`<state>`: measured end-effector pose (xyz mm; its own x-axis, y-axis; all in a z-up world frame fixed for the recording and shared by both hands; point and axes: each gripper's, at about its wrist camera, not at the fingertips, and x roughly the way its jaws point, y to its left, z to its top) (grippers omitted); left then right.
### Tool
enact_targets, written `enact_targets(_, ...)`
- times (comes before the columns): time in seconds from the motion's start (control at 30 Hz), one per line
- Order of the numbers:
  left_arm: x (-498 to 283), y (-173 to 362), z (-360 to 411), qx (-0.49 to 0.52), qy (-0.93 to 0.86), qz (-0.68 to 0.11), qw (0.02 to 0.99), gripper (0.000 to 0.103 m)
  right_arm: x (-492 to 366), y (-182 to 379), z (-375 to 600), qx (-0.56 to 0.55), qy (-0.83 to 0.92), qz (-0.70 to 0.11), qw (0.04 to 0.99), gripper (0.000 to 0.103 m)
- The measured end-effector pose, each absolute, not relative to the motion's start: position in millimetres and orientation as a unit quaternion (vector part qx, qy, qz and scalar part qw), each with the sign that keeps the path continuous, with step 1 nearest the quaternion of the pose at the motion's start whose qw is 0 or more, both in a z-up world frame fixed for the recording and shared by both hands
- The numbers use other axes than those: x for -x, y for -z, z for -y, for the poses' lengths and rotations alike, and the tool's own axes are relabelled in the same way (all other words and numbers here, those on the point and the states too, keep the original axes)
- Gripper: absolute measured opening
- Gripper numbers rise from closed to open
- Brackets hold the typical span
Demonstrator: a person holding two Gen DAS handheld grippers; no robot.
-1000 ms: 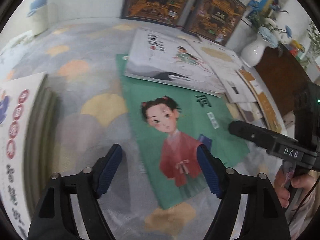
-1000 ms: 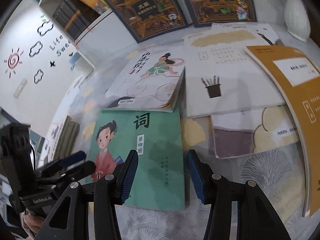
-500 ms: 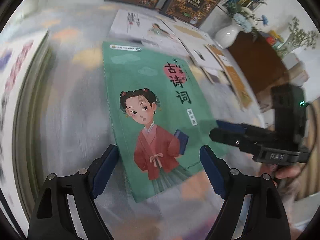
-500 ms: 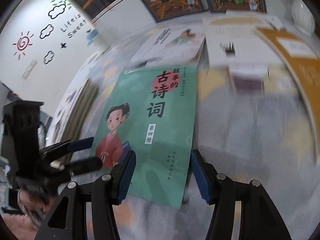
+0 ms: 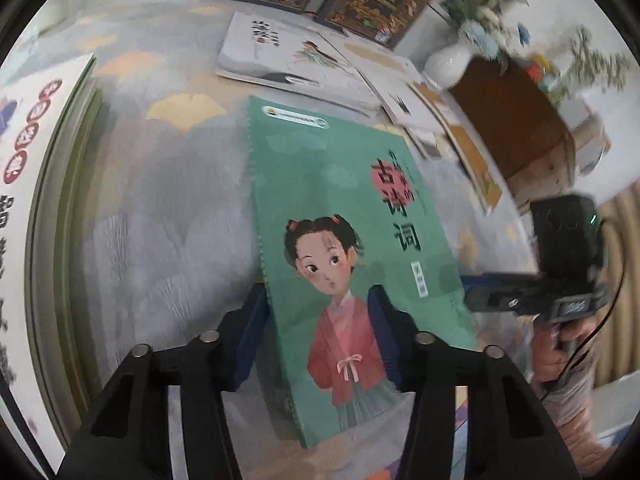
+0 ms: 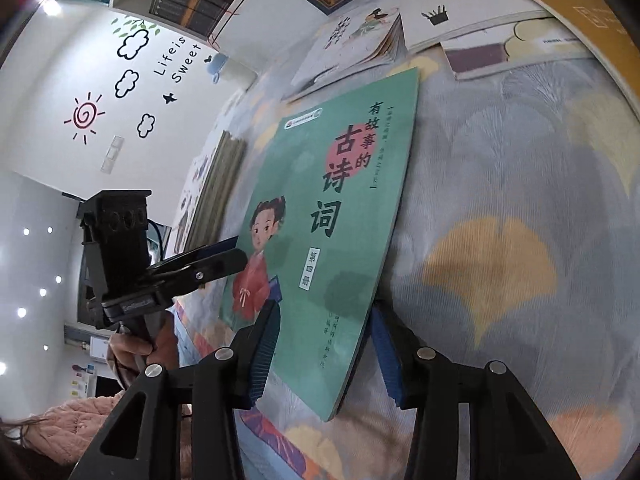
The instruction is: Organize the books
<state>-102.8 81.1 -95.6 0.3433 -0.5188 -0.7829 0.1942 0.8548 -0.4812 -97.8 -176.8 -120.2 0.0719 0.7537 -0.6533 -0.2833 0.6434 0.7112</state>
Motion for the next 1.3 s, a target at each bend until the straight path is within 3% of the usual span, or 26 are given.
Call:
enact_targets(0.03,98.2,97.3,-85.6,0.164,0.220,-0.527,0.804,0.035,96.1,120.7,179.8,-0.205,-0.367,-0.573,0.704,0.032)
enact_targets(0.1,91.7,101.0,-91.3,0.170,0.210,-0.522,0.809,0.022,88.5,126.5,184.6,-0.216,-0.358,-0.573,0.705,0.013)
enact_targets(0.2,87.8,102.2,-90.4,0.166,0.208,-0.516,0.814,0.020,82.6,136.0,198.7,-0.256,-0.357,-0.571,0.693,0.009)
enact_targets(0.43,93.0,94.8,-71.7,0.106,0.178,-0.503,0.839,0.024,89.8,128.9,196.2,-0.243,-0.342,-0.554,0.719,0.009)
enact_targets(0.7,94.7,83.8,-71.7,0.099,0.174,-0.512,0.836,0.023,103.1,112.3,180.8,-0.167,-0.305,-0.522,0.779,0.017)
enact_targets(0.93,104.7,70.3,-72.6,0.122,0.200,-0.505,0.831,0.023,104.3,107.0,182.4,-0.152,-0.295,-0.519,0.788,0.016)
enact_targets(1.3,122.3,37.6,-82.6,0.118,0.190,-0.465,0.856,0.023,134.0,54.1,156.4,-0.075,-0.327,-0.459,0.822,0.016)
